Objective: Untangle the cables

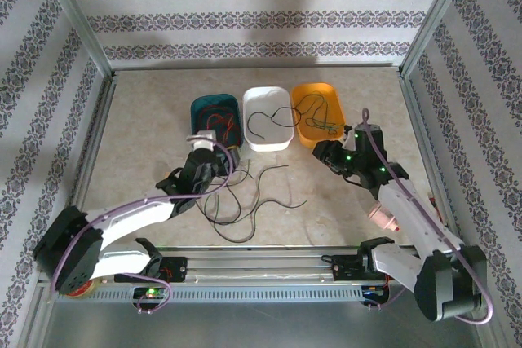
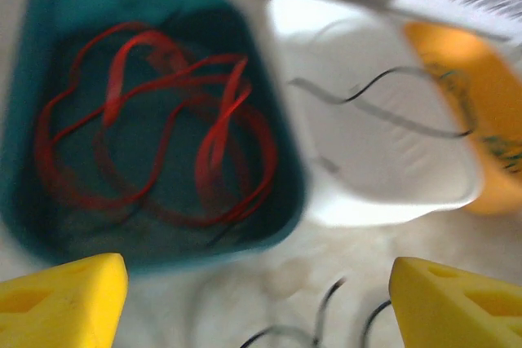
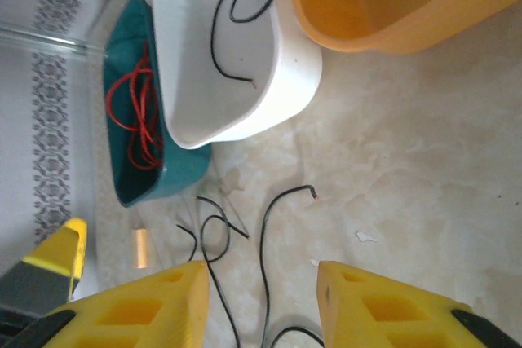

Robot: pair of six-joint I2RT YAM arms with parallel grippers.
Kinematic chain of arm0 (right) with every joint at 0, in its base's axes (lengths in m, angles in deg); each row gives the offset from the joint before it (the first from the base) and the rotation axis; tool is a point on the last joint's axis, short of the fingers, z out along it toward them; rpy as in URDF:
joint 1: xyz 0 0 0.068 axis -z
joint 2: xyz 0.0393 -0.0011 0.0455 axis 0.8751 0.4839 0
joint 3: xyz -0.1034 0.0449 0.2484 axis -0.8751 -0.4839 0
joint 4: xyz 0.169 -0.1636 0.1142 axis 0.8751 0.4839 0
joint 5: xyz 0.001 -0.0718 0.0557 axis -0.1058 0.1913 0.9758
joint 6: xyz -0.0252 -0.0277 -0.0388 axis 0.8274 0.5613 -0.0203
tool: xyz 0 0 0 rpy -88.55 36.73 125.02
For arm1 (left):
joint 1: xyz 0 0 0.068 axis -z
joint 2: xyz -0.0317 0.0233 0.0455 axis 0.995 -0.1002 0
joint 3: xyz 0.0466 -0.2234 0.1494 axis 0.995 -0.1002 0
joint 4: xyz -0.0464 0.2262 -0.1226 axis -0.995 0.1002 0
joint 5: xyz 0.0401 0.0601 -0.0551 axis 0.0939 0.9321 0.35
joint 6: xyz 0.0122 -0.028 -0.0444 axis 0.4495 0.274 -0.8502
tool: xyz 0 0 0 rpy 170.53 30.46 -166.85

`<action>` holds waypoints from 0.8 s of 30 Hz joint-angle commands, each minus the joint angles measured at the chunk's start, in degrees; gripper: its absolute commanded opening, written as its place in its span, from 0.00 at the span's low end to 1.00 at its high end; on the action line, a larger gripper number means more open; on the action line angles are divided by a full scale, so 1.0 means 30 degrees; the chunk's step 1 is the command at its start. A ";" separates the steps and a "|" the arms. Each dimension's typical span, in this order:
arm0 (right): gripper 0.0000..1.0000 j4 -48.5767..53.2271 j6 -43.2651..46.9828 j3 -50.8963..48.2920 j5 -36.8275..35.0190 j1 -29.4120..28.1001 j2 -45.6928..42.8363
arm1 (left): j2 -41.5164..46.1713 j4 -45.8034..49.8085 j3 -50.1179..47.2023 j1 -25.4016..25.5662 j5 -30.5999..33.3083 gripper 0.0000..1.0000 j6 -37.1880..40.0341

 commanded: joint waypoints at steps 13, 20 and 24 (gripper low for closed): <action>0.34 0.1716 0.2228 1.0462 -0.1952 -0.0383 1.1917 | 0.5477 0.9555 -0.0740 0.0221 0.6747 0.84 -0.4286; 0.34 0.2330 0.2463 1.3939 -0.2772 -0.0382 1.5181 | 0.5363 0.9202 -0.0625 0.0188 0.7043 0.84 -0.3844; 0.34 0.2758 0.2625 1.4855 -0.3241 -0.0233 1.6230 | 0.5374 0.9246 -0.0566 0.0102 0.7155 0.85 -0.3645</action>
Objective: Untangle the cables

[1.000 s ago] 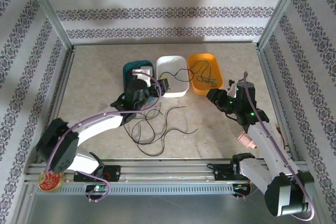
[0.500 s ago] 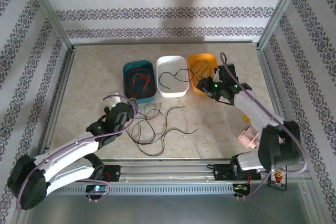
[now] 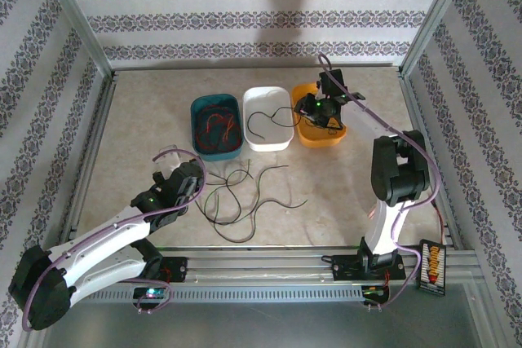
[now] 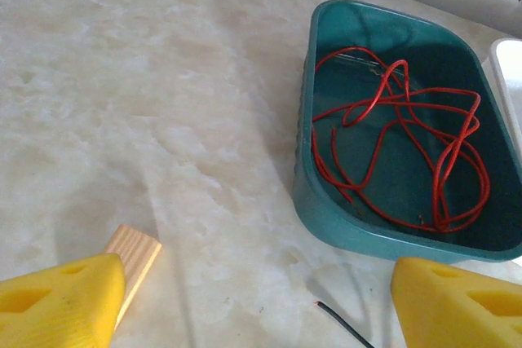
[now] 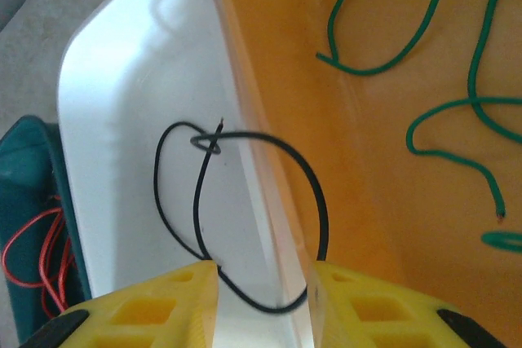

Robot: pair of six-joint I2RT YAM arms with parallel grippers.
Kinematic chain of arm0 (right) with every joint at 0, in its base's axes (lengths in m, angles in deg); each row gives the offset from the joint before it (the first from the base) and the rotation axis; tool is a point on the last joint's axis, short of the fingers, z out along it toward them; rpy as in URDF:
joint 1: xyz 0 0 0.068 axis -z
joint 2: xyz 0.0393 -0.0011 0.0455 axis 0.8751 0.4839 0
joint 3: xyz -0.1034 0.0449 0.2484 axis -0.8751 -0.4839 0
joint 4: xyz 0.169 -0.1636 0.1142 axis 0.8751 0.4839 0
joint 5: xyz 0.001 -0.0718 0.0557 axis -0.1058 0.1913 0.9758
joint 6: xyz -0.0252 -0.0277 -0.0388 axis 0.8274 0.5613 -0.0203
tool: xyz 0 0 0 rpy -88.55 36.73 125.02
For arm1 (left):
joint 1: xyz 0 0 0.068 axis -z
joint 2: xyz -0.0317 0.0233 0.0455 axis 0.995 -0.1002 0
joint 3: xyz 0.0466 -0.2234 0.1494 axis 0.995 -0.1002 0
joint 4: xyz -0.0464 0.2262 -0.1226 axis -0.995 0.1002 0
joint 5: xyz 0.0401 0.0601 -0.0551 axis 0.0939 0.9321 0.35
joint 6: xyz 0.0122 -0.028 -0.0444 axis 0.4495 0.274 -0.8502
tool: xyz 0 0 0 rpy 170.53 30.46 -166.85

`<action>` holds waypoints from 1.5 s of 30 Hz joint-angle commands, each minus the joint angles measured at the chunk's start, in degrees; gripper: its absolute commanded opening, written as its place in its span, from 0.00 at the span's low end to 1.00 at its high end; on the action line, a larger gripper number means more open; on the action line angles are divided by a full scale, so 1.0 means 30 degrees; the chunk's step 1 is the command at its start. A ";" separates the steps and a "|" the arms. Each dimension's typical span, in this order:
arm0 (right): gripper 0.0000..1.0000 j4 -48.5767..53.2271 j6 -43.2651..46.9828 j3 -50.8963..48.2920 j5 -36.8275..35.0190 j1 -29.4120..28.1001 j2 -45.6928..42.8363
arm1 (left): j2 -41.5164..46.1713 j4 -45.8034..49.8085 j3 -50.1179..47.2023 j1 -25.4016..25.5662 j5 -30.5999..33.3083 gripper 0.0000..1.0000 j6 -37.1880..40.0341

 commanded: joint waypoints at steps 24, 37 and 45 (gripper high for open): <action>0.00 0.0446 0.0504 0.0897 -0.0057 0.0333 0.1408 | 0.0110 0.0785 0.0001 -0.0405 0.0319 0.85 0.0472; 0.00 0.0385 0.0449 0.0690 0.0855 -0.1175 0.0359 | -0.0404 0.0111 0.0117 -0.0405 -0.0107 0.85 0.0612; 0.00 0.0348 0.0212 0.1281 0.0581 -0.2871 0.2027 | -0.0886 0.0162 0.0292 -0.0405 -0.0717 0.85 0.0612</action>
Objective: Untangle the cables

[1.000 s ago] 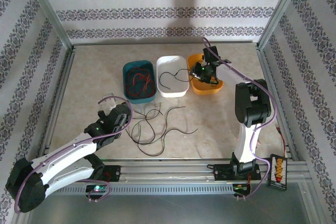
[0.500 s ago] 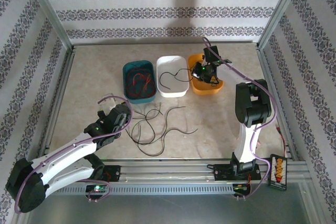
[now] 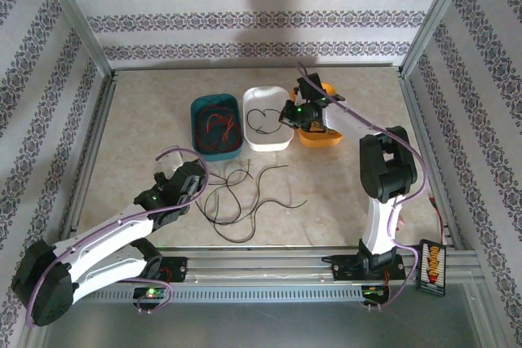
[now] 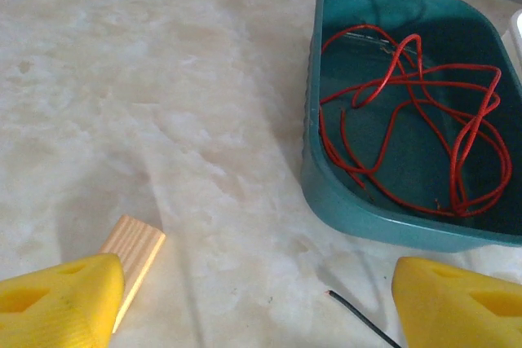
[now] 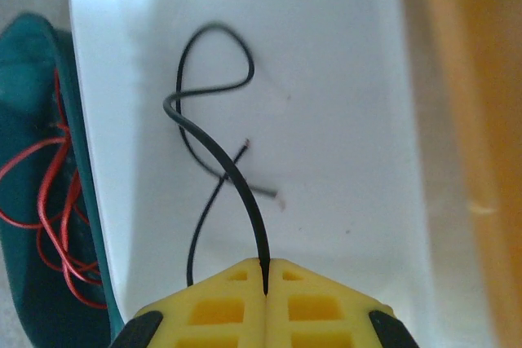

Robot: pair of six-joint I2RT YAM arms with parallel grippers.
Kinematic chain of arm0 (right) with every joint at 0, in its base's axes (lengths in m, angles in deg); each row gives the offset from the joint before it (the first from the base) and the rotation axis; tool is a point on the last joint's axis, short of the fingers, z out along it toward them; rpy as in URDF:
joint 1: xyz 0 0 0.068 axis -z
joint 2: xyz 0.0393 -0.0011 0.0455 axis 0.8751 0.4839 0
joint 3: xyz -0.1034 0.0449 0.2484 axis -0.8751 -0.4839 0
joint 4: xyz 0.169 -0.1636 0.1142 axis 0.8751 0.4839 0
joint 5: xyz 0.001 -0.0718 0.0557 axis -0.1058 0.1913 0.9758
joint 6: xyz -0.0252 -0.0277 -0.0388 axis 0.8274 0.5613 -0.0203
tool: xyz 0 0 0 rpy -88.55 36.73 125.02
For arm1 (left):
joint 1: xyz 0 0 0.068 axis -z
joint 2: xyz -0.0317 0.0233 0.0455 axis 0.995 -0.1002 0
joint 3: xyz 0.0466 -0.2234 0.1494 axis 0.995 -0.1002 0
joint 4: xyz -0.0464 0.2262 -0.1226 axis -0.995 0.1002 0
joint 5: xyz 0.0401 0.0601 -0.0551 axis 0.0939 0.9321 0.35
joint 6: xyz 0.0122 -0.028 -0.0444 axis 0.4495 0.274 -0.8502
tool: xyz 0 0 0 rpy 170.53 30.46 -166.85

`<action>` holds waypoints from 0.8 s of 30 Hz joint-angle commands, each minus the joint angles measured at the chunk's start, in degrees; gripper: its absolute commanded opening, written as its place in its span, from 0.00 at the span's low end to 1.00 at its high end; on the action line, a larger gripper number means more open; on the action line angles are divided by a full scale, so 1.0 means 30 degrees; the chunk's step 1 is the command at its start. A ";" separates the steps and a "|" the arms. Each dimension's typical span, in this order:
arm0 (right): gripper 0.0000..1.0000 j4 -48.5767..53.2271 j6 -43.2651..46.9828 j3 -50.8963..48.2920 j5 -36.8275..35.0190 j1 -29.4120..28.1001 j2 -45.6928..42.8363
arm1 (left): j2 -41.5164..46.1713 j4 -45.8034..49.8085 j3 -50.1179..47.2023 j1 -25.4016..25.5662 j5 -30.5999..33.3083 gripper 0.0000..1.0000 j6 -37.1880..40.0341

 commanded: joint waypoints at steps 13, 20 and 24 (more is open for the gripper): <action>0.37 0.0006 0.0409 -0.1747 -0.2120 -0.0764 -0.3521 | -0.0741 0.1278 0.0545 -0.0309 -0.2273 0.80 0.1628; 0.40 -0.0003 0.0472 -0.6578 -0.2335 -0.0526 -0.8677 | -0.1153 0.2147 0.0713 -0.0424 -0.4852 0.84 0.3471; 0.42 -0.0001 0.0106 -0.8659 -0.2165 -0.0240 -1.0810 | -0.0674 0.0652 0.0061 -0.0530 -0.7496 0.88 0.5612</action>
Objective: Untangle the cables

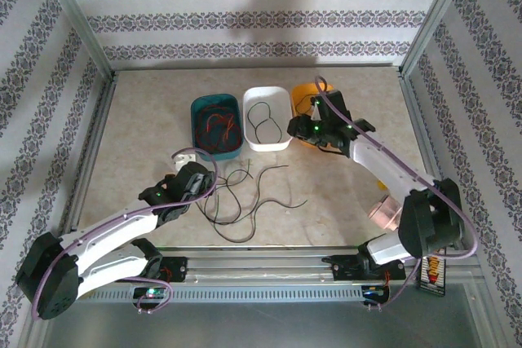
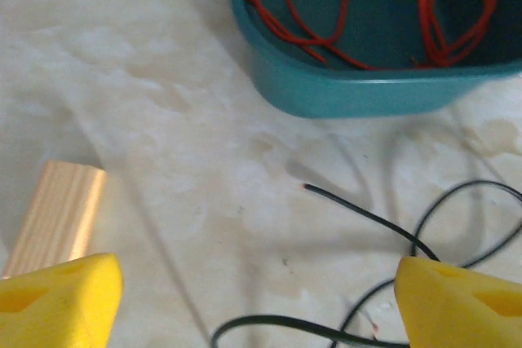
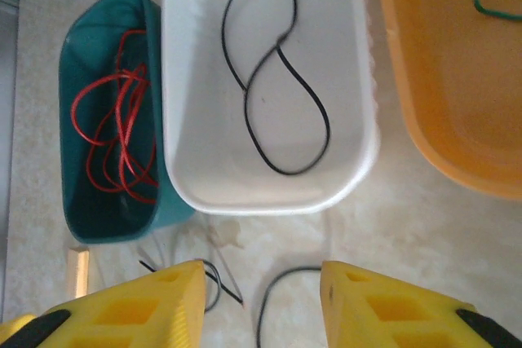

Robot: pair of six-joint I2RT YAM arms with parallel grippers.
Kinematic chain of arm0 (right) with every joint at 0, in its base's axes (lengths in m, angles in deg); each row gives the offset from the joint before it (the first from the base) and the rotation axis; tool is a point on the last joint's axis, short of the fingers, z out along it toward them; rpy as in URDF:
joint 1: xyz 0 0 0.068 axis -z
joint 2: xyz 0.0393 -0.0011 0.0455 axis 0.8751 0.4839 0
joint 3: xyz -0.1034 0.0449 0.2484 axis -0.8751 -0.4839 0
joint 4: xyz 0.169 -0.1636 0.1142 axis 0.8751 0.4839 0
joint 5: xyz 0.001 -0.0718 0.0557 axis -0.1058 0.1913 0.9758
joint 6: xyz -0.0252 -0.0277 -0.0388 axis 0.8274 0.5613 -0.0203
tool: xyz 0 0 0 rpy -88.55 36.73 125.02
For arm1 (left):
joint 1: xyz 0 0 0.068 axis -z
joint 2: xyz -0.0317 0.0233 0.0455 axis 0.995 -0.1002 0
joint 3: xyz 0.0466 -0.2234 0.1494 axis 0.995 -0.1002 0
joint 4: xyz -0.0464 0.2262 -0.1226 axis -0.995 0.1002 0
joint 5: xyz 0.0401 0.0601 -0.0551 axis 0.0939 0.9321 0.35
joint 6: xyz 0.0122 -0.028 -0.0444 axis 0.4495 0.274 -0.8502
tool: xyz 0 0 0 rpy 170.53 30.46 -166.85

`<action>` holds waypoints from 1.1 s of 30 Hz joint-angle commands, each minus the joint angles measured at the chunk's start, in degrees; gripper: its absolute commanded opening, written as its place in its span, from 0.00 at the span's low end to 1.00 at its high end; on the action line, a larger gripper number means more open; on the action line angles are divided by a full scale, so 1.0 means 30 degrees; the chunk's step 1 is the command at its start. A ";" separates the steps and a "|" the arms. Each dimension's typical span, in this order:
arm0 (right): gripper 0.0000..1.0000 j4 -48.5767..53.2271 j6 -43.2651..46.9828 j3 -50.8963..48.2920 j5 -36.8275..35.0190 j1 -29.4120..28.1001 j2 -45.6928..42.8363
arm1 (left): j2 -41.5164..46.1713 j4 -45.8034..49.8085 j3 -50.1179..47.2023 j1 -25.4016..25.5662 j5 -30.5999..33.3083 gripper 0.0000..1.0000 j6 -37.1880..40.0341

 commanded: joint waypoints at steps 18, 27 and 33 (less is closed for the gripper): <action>0.43 0.0055 -0.0639 -0.2926 0.1420 0.1423 -0.2215 | -0.5583 -0.0220 0.2556 -0.1630 -0.5142 0.92 0.5366; 0.43 0.0019 -0.0672 -0.3602 0.1702 0.1731 -0.2431 | -0.5288 0.1954 0.3670 -0.1645 -0.9295 0.82 0.5723; 0.43 -0.0265 -0.0835 -0.3433 0.1893 0.1731 -0.2097 | -0.5456 0.3455 0.4140 -0.1645 -0.9713 0.75 0.5640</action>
